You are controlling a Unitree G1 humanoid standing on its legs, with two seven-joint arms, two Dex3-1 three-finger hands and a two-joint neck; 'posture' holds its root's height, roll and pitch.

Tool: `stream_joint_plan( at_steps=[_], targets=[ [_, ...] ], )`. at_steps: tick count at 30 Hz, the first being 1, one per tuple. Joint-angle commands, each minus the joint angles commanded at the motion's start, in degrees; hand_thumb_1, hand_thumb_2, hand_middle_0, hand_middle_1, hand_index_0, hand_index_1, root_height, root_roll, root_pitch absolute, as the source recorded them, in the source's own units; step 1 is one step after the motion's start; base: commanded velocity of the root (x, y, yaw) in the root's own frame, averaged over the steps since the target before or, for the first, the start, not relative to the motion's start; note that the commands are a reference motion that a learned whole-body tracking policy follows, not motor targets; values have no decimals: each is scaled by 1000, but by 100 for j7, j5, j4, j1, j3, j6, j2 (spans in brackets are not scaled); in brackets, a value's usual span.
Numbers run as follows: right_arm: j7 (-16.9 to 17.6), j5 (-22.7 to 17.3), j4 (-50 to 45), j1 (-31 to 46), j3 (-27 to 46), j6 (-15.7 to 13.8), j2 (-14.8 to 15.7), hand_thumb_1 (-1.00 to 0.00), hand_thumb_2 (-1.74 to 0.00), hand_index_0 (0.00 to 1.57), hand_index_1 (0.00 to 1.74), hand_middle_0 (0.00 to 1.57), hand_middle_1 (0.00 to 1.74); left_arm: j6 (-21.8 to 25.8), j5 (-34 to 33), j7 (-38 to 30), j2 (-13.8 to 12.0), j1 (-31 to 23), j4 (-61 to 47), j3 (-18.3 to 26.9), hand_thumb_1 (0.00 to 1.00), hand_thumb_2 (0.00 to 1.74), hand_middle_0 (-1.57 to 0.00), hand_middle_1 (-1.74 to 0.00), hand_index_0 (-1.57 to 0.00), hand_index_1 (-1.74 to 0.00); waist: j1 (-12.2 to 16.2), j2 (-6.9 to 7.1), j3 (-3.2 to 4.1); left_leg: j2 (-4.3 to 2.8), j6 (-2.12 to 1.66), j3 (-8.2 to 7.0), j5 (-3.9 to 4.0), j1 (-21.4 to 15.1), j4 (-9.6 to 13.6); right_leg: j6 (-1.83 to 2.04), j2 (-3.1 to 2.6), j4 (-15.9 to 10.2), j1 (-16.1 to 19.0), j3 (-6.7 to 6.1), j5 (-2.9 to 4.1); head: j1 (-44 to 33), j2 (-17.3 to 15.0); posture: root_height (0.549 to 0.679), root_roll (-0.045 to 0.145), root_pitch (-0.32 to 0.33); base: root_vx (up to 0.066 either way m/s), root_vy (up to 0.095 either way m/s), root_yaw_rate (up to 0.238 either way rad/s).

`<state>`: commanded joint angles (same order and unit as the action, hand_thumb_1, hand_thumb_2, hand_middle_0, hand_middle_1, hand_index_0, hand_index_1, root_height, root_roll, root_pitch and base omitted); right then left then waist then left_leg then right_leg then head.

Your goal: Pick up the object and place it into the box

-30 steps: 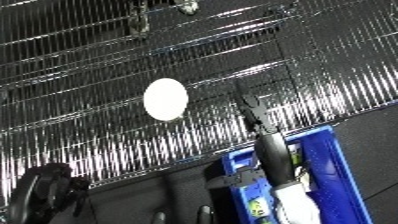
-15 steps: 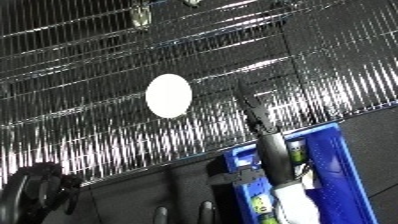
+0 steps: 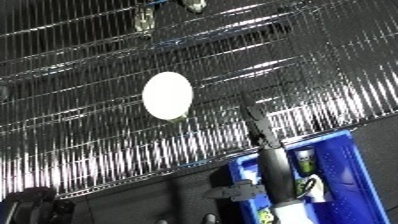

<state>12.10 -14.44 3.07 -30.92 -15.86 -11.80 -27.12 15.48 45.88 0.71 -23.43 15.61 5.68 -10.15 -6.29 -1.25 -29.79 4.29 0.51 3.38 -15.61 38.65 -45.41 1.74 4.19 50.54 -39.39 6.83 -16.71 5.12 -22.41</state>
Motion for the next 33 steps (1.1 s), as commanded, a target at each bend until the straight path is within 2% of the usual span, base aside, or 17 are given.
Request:
stream_joint_plan(
  at_steps=[6,12,22,33],
  targets=[
    [8,-29,33,-238,29,8,-92,0,0,0,0,0,0,-10,-23,-23,10,112,-81,-37,1000,1740,-1570,-1740,-1570,-1740,-35,-57,0,30,34,-39,-126,452,-370,-19,-3,356,-465,-4,-92,145,261,611,40,194,-55,13,26],
    [39,-69,97,-481,44,29,-117,0,0,0,0,0,0,-27,-70,-49,31,245,-148,-84,1000,1740,-1570,-1740,-1570,-1740,-69,-93,0,37,73,-53,-204,765,-575,-16,-11,571,-806,-6,-129,321,531,603,35,223,-46,13,13],
    [91,-348,633,-1107,-15,35,-180,0,0,0,0,0,0,-56,-2,19,-31,548,-97,-128,1000,1740,-1570,-1740,-1570,-1740,-181,-157,0,64,94,-65,-248,1088,-726,15,21,676,-1135,2,-69,703,784,598,29,254,-34,10,21],
    [5,-667,1516,-1988,-239,-24,-186,0,0,0,0,0,0,-59,119,37,-56,869,19,-285,1000,1740,-1570,-1740,-1570,-1740,-340,-267,0,134,119,-52,-274,1219,-776,3,61,730,-1280,21,-50,1118,835,595,27,267,-14,12,46]
  ],
)
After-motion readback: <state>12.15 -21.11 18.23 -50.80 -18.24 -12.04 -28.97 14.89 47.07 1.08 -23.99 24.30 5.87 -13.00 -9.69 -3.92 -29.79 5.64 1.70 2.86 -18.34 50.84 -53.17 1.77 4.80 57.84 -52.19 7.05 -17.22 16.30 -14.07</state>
